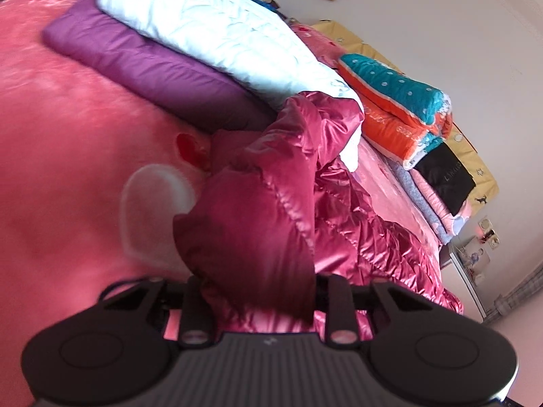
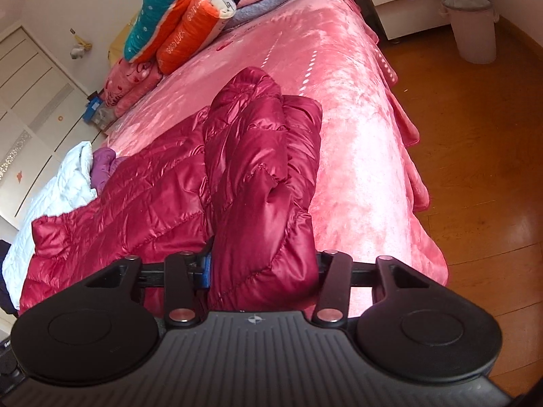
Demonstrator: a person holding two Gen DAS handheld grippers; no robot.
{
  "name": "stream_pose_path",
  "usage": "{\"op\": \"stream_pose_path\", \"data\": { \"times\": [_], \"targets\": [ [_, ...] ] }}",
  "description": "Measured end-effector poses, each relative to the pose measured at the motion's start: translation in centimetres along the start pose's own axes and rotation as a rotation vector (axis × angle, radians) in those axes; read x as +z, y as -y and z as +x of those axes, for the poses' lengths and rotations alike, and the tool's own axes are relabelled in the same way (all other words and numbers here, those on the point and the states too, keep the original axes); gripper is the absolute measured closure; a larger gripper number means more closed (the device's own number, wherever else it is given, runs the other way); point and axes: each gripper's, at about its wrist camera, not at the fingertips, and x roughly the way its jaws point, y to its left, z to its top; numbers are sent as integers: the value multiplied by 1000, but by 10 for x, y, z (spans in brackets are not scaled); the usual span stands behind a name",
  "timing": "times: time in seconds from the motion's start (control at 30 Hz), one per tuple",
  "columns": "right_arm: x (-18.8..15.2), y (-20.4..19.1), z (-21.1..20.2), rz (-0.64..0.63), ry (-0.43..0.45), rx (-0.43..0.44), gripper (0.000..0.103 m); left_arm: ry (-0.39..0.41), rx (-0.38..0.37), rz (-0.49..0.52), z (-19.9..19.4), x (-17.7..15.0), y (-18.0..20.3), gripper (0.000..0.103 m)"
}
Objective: Fold large clothes
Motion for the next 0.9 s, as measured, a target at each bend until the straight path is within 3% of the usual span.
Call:
{"op": "stream_pose_path", "data": {
  "times": [0.27, 0.53, 0.67, 0.77, 0.8, 0.87, 0.9],
  "targets": [
    [-18, 6, -27, 1, -47, 11, 50, -18, 46, 39, -66, -18, -7, 75],
    [-33, 18, -50, 17, -120, 31, 47, -66, 104, 79, -135, -60, -23, 69],
    [-32, 29, -41, 81, -145, 30, 31, -53, 127, 107, -149, -70, -27, 52],
    [-31, 36, -41, 145, -139, 44, 27, -12, 145, 145, -167, -72, -23, 42],
    [-31, 36, -43, 152, -128, 41, 21, 8, 158, 161, -174, -72, -21, 40],
    [-29, 40, -50, 167, -88, 29, 1, 43, 185, 197, -188, -72, -17, 30],
    [-28, 42, -54, 175, -67, 24, 1, 68, 202, 217, -196, -72, -16, 28]
  ]
}}
